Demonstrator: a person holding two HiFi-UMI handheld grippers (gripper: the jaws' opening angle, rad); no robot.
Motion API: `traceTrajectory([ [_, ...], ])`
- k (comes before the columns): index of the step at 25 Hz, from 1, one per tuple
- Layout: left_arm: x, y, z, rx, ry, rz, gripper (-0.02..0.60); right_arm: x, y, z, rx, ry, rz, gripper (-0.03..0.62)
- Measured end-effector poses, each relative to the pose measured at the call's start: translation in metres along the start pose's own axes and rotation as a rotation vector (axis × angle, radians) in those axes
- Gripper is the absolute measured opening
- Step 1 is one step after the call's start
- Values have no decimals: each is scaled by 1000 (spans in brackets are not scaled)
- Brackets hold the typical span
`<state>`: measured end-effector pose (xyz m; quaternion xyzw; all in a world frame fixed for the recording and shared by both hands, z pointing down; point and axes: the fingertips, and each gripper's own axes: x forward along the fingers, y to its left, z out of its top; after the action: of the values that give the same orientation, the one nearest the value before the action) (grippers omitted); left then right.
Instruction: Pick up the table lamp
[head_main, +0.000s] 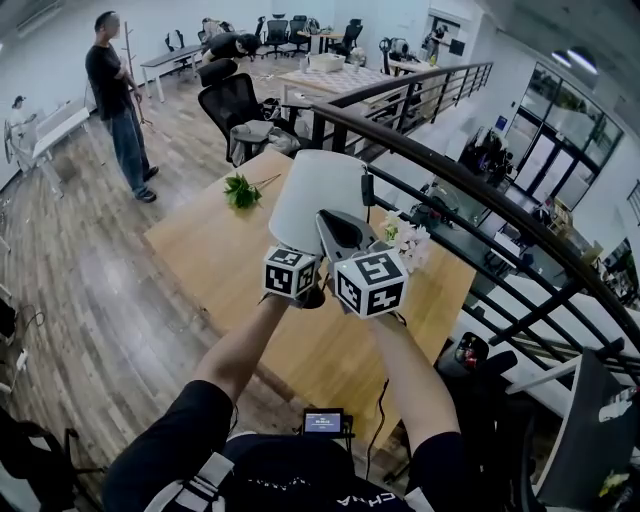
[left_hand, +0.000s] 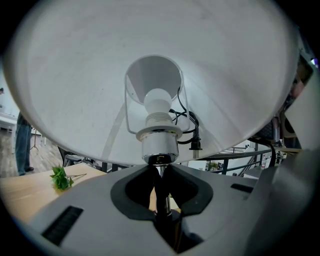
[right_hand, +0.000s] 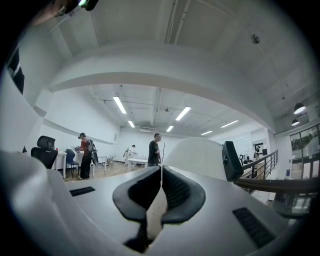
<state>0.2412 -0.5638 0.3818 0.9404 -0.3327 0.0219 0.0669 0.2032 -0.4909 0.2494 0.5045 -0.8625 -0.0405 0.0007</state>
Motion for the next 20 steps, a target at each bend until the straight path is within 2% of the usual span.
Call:
traceTrajectory([
  [6,-45,-12,-3,-14,-14,-32,78,-19,46,7,-21,-12,0,32],
  [20,-217,-2,-25,-20,-4,-62,78,-36,217,11,-25,3,-51,32],
])
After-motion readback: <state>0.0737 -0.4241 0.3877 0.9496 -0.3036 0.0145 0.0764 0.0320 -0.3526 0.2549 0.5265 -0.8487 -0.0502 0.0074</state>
